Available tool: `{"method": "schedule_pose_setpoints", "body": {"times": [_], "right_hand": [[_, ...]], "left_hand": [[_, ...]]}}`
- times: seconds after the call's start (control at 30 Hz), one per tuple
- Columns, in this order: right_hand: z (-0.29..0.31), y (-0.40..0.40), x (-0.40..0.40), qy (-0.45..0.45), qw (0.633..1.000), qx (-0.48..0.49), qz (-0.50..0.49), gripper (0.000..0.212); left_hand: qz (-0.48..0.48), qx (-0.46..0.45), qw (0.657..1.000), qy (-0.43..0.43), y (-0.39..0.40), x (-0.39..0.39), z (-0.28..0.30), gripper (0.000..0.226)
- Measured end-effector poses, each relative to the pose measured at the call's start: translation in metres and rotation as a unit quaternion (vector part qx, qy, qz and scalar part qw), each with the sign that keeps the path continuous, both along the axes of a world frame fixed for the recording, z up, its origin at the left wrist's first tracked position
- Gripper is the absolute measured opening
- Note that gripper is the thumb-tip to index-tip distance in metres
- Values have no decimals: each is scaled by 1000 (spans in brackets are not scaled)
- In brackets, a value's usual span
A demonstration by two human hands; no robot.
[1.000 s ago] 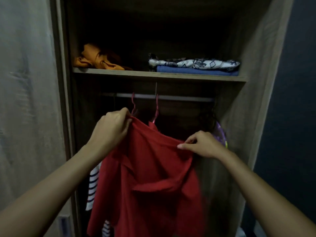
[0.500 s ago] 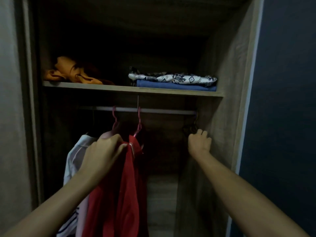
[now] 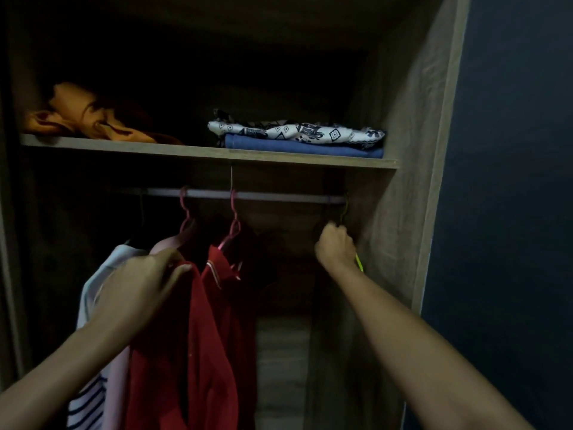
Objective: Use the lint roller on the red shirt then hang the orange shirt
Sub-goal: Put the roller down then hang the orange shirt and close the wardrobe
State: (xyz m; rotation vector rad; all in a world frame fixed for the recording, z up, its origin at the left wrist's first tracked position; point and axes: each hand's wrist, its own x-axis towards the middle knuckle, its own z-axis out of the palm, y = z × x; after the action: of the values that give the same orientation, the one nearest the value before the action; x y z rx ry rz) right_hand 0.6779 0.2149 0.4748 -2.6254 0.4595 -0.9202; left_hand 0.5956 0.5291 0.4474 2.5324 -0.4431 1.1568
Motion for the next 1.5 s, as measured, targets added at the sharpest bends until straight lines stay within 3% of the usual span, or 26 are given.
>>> {"method": "schedule_pose_setpoints", "body": {"times": [0.1,0.17,0.23,0.33,0.5,0.57,0.83,0.9,0.93,0.97,1.03,1.07,1.1,1.13,1.17,1.23,1.33,1.5], "right_hand": [[8,19,-8,-41,988,143,30,43],[8,30,-9,-56,958,274,61,40],[1,40,-14,-62,890,433,128,38],[-18,59,-31,-32,753,621,216,24],[-35,105,-68,38,593,732,333,17],[-39,116,-74,78,566,736,362,20],[-50,136,-80,85,550,750,358,13],[-48,141,-85,101,549,743,368,18],[-48,143,-88,120,571,720,376,21],[-47,142,-91,138,621,673,376,27],[-48,131,-90,103,805,492,316,41],[-50,122,-86,29,895,371,247,45],[-52,112,-80,-59,949,254,176,48],[-53,104,-78,-123,966,182,137,48],[-54,100,-75,-140,966,162,145,53],[-52,97,-68,-69,944,209,244,55],[-45,101,-68,25,881,255,397,31],[-46,94,-73,-52,830,373,412,31]], "left_hand": [[-54,-17,998,1,-7,7,1,14],[-79,-29,996,-3,-11,11,2,11],[-97,-35,995,-7,-17,14,4,11],[-122,-25,992,6,-25,14,6,19],[-112,-43,992,48,-40,10,3,9],[-91,-54,989,100,-38,11,2,14],[-247,-121,917,288,-9,-10,-3,24],[-233,-80,926,286,0,-14,-5,23],[-214,-43,937,272,5,-16,-6,23],[-200,-12,947,252,9,-18,-6,22],[-187,13,958,218,19,-26,-5,26],[-184,15,961,204,25,-31,-2,33],[-186,13,963,193,30,-35,1,38],[-189,10,964,187,35,-39,3,37],[-196,5,964,181,39,-43,6,30],[-198,3,965,172,43,-51,11,22],[-204,-28,956,209,52,-56,16,17],[-242,-305,859,334,77,-64,31,15]]}}
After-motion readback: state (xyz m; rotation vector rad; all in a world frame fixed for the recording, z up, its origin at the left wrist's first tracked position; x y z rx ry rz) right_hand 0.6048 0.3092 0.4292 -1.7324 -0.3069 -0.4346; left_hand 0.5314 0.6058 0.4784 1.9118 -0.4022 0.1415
